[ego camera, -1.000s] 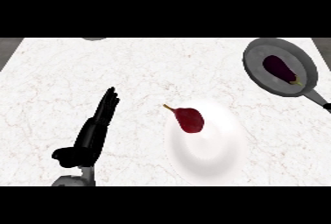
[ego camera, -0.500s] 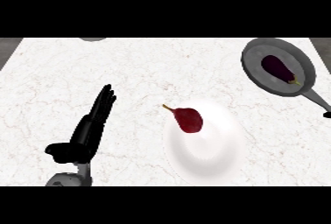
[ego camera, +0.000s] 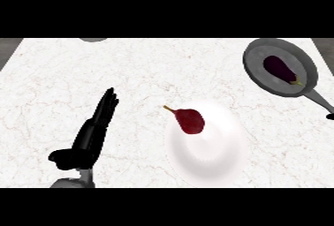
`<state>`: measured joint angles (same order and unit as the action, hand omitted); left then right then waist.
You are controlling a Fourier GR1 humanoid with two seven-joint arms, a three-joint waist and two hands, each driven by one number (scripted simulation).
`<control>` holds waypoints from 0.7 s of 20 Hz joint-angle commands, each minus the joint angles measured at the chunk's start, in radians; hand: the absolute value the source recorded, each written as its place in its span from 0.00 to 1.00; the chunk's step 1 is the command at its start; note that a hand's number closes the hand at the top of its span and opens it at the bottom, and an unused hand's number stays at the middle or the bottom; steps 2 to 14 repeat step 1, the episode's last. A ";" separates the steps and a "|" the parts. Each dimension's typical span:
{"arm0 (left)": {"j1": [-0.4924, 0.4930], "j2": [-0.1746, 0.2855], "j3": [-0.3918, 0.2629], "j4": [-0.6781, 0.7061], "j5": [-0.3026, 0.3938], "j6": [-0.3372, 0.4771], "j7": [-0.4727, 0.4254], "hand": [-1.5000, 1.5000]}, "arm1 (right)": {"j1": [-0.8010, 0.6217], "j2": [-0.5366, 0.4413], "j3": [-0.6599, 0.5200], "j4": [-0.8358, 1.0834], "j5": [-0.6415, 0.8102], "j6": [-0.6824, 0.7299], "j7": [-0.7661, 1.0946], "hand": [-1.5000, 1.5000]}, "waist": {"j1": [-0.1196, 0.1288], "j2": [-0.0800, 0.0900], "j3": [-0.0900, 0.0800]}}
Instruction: Pick the eggplant from the plate and place it in the pan
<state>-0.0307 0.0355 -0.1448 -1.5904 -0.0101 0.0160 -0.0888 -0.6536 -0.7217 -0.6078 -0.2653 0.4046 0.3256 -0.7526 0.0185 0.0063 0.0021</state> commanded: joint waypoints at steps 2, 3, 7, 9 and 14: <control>-0.004 0.019 0.034 0.016 0.017 -0.018 -0.008 0.50 | -0.048 -0.010 0.012 -0.014 -0.001 -0.059 0.017 0.00 | 0.004 0.001 0.000; -0.004 0.019 0.034 0.016 0.017 -0.018 -0.008 0.50 | -0.048 -0.010 0.012 -0.014 -0.001 -0.059 0.017 0.00 | 0.004 0.001 0.000; -0.004 0.019 0.034 0.016 0.017 -0.018 -0.008 0.50 | -0.048 -0.010 0.012 -0.014 -0.001 -0.059 0.017 0.00 | 0.004 0.001 0.000; -0.004 0.019 0.034 0.016 0.017 -0.018 -0.008 0.50 | -0.048 -0.010 0.012 -0.014 -0.001 -0.059 0.017 0.00 | 0.004 0.001 0.000; -0.004 0.019 0.034 0.016 0.017 -0.018 -0.008 0.50 | -0.048 -0.010 0.012 -0.014 -0.001 -0.059 0.017 0.00 | 0.004 0.001 0.000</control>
